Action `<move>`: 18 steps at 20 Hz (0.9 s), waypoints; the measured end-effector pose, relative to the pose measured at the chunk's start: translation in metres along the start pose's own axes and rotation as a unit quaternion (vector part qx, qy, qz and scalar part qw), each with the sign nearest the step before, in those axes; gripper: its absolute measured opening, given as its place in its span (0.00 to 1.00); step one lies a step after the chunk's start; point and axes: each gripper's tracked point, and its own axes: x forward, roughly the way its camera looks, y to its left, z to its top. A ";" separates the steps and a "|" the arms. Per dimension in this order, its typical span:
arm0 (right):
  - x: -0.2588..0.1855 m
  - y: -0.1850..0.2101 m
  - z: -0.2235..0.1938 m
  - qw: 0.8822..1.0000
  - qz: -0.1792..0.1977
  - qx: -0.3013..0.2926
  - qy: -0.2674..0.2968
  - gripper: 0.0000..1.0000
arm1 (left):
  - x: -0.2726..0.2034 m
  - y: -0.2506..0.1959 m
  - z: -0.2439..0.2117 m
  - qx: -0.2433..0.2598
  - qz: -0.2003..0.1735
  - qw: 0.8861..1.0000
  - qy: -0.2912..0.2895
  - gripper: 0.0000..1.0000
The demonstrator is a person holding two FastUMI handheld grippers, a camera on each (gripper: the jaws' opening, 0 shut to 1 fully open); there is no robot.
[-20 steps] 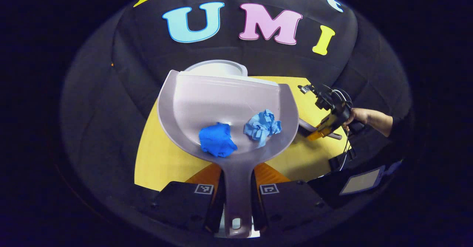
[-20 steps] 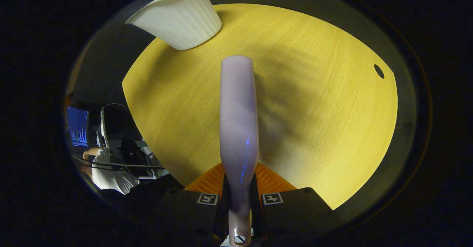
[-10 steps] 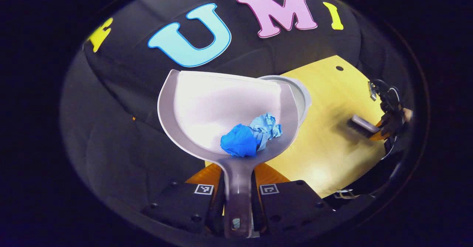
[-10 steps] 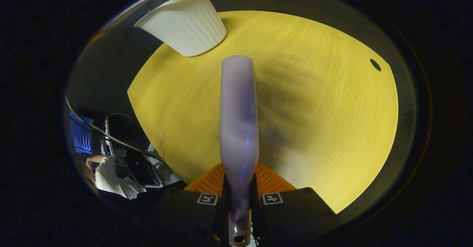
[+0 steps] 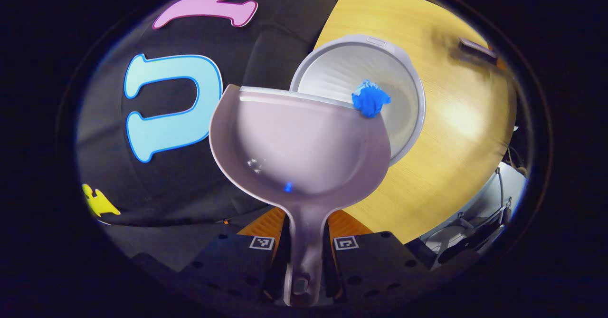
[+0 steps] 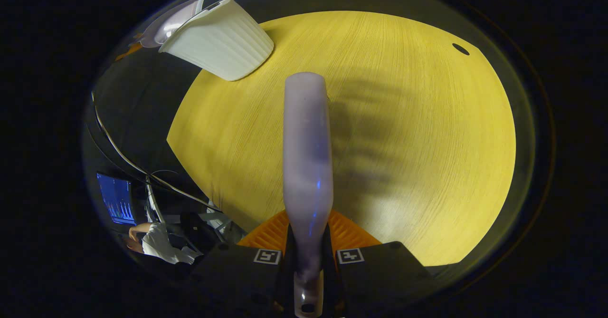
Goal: Pick up the small broom and dustpan from the desktop, sweep the trash into the dustpan with the broom, and then empty the trash into the garbage bin.
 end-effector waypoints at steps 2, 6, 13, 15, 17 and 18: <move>0.001 0.003 0.000 1.000 0.003 0.016 -0.004 0.29 | 0.009 -0.002 -0.003 -0.018 0.011 1.000 -0.017 0.29; 0.003 0.002 -0.001 1.000 -0.011 0.020 -0.003 0.29 | 0.005 -0.007 -0.001 -0.072 0.007 0.997 -0.037 0.29; -0.001 0.005 0.008 0.999 -0.021 0.037 -0.017 0.29 | 0.000 -0.019 0.026 -0.244 -0.011 0.961 -0.129 0.28; -0.002 0.005 0.009 0.999 -0.026 0.034 -0.023 0.29 | -0.017 -0.037 0.058 -0.286 -0.035 0.937 -0.198 0.28; -0.004 0.004 0.011 0.998 -0.026 0.042 -0.035 0.29 | -0.044 -0.072 0.085 -0.343 -0.072 0.902 -0.252 0.29; -0.005 0.003 0.011 0.998 -0.034 0.045 -0.042 0.28 | -0.053 -0.093 0.101 -0.368 -0.101 0.884 -0.271 0.29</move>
